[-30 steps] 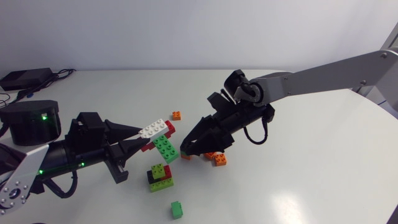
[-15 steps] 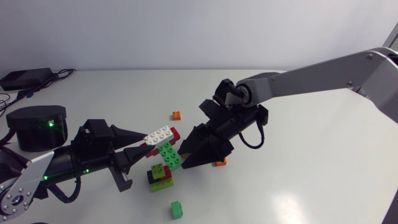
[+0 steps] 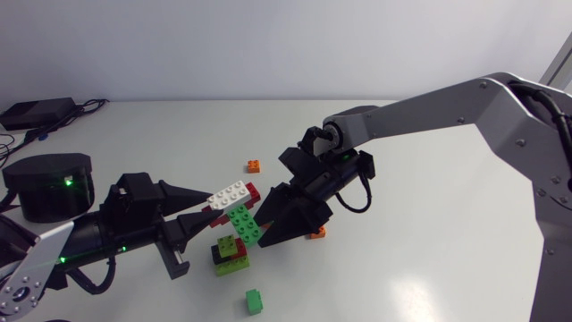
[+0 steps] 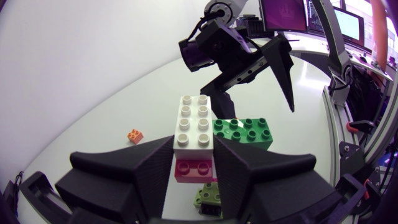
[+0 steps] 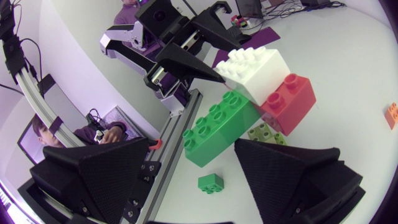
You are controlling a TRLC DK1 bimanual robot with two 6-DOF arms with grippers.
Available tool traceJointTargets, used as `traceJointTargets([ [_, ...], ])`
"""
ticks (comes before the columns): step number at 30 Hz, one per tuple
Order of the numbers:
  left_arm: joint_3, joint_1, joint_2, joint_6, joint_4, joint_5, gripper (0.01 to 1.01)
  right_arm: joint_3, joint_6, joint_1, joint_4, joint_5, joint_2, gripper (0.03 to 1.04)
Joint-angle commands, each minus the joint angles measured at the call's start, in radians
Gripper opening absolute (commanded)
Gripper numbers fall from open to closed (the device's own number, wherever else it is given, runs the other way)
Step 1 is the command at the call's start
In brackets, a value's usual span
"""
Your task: Disassemble duplo
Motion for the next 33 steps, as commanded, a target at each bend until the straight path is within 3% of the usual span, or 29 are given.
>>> traceJointTargets([
  [1,-0.022,-0.012,-0.010,0.012,0.019,-0.002,0.030,0.019,-0.036,0.010,-0.025,-0.012,0.026,0.99],
  [11,-0.026,-0.030,-0.010,0.015,0.030,-0.006,0.030,0.050,-0.020,0.025,-0.043,-0.012,0.058,0.96],
  [17,-0.042,-0.062,-0.004,0.012,0.091,-0.081,0.030,0.058,-0.014,0.028,-0.045,-0.012,0.063,0.96],
  [25,-0.045,-0.071,-0.012,0.002,0.102,-0.094,0.031,0.067,-0.005,0.030,-0.047,-0.010,0.067,0.90],
  [29,-0.042,-0.067,-0.030,-0.028,0.102,-0.094,0.031,0.068,0.001,0.031,-0.047,-0.010,0.067,0.74],
  [33,-0.040,-0.062,-0.044,-0.042,0.091,-0.075,0.031,0.079,0.015,0.030,-0.045,-0.010,0.070,0.46],
])
